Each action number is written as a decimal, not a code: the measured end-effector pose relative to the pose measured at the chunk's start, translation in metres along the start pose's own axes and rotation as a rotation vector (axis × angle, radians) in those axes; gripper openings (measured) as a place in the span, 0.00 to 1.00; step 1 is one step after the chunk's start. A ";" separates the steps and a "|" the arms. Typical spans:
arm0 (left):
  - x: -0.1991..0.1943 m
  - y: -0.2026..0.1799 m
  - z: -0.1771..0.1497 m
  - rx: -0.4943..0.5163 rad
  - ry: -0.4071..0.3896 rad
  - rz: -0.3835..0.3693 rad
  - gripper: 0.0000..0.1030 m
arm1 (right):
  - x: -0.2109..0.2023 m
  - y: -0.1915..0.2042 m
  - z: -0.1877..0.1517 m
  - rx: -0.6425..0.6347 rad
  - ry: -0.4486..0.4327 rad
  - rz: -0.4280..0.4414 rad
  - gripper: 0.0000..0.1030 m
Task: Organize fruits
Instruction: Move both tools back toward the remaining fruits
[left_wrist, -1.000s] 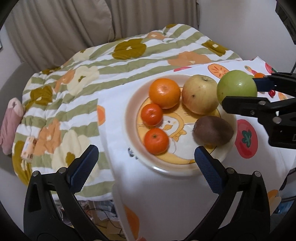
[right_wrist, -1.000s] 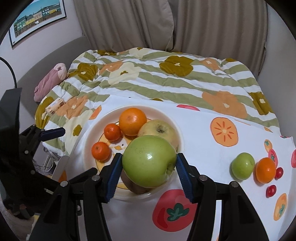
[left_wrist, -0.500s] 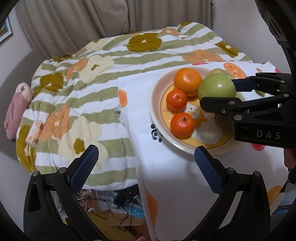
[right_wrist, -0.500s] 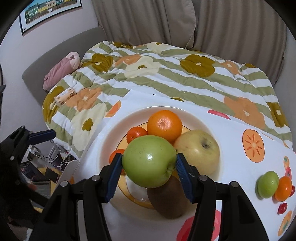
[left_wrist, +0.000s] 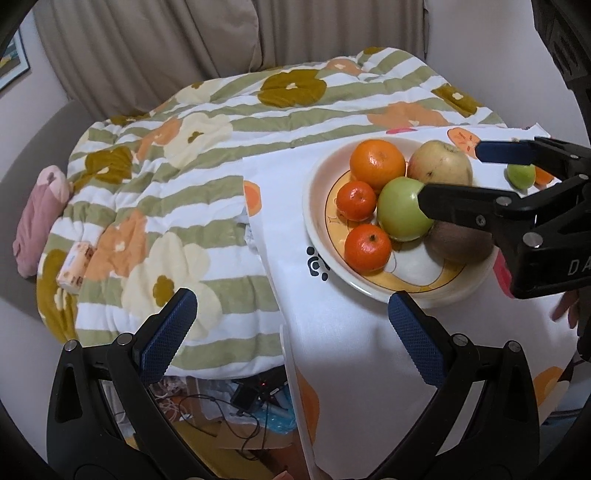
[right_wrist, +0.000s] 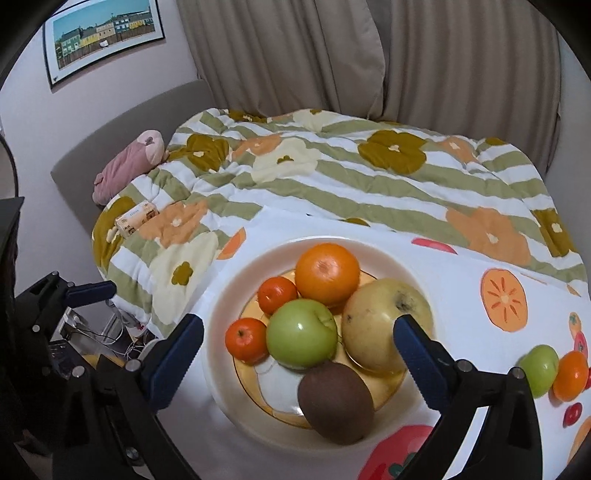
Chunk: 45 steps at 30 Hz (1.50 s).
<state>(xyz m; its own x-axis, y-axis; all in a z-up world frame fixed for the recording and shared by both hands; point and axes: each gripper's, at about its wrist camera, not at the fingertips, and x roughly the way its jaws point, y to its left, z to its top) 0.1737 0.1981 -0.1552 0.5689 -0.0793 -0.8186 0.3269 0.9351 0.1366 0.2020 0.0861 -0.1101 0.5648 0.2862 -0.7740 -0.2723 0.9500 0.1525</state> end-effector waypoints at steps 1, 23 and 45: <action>-0.002 -0.001 0.001 0.000 -0.004 0.001 1.00 | -0.002 0.000 0.000 0.001 0.009 -0.003 1.00; -0.088 -0.086 0.035 0.010 -0.096 0.053 1.00 | -0.136 -0.055 -0.008 -0.029 -0.059 -0.043 1.00; -0.048 -0.253 0.073 0.037 -0.098 -0.041 1.00 | -0.188 -0.238 -0.082 0.071 -0.031 -0.169 1.00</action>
<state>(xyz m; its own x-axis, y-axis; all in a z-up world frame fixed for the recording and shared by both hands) 0.1187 -0.0600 -0.1100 0.6246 -0.1521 -0.7660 0.3781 0.9171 0.1262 0.0964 -0.2044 -0.0514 0.6219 0.1246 -0.7731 -0.1163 0.9910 0.0662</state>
